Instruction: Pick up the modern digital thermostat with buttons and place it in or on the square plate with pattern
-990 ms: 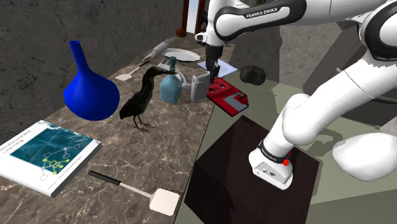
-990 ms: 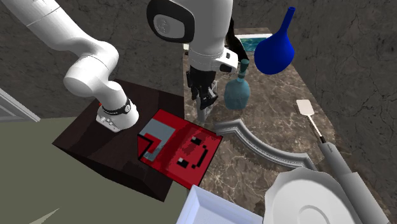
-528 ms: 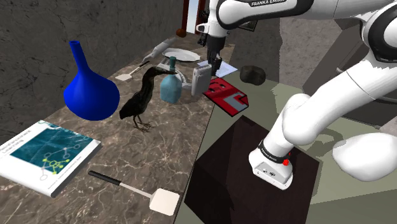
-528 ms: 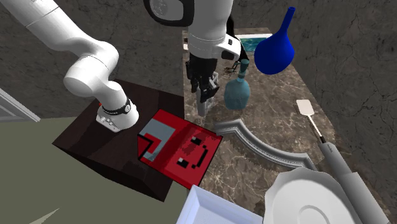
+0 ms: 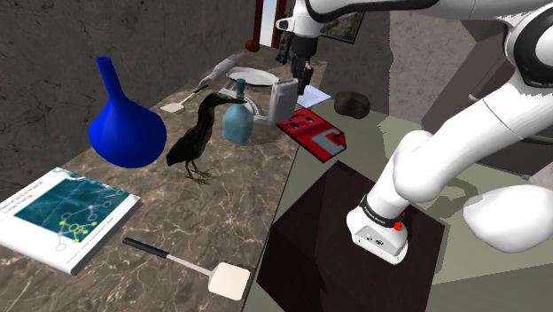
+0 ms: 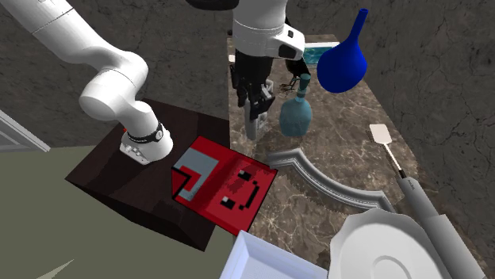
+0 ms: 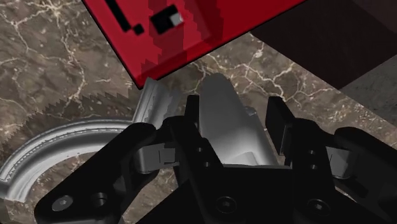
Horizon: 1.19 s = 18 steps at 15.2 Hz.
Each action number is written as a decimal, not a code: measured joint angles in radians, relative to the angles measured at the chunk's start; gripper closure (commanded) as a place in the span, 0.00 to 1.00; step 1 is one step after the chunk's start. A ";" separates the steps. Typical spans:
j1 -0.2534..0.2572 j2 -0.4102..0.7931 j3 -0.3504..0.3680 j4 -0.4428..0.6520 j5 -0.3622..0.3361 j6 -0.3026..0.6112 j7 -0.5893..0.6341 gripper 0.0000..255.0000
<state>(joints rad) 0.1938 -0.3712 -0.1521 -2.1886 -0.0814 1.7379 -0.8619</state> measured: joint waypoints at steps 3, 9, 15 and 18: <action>-0.023 0.032 -0.044 0.046 -0.015 -0.010 -0.063 1.00; -0.066 0.141 -0.133 0.173 -0.024 -0.021 -0.199 1.00; -0.120 0.299 -0.228 0.366 0.002 -0.052 -0.362 1.00; -0.150 0.373 -0.264 0.454 0.026 -0.068 -0.434 1.00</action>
<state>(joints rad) 0.0441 0.0020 -0.4161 -1.7347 -0.0557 1.6701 -1.2960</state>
